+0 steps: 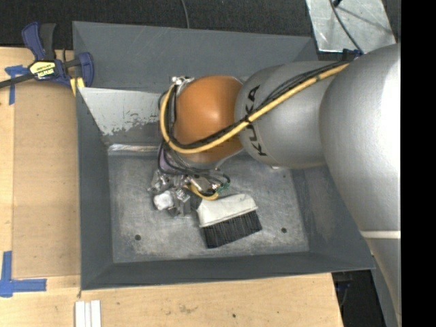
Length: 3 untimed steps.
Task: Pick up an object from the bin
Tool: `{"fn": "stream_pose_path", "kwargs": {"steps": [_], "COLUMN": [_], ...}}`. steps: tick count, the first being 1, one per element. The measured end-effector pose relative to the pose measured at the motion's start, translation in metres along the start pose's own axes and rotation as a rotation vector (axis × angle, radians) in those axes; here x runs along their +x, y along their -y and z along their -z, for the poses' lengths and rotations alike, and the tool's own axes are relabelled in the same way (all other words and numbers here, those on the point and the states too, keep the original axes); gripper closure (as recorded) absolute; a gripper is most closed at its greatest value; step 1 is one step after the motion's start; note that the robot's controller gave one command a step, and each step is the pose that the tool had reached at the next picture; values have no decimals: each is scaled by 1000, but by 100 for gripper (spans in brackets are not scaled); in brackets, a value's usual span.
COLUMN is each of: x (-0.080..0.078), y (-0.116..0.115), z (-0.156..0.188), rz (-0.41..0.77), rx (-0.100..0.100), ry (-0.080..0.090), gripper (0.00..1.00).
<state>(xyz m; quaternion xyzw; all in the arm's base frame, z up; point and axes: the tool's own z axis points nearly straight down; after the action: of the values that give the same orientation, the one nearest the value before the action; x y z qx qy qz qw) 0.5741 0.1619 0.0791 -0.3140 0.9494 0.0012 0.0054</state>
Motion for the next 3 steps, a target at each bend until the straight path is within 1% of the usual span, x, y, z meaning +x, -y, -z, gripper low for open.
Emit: {"fn": "stream_pose_path", "kwargs": {"steps": [1, 3], "x": [2, 0], "y": [0, 1], "z": [16, 45], "rz": [-1, -2], "rx": [-3, 0], "ry": [-12, -7], "gripper": [100, 100]}}
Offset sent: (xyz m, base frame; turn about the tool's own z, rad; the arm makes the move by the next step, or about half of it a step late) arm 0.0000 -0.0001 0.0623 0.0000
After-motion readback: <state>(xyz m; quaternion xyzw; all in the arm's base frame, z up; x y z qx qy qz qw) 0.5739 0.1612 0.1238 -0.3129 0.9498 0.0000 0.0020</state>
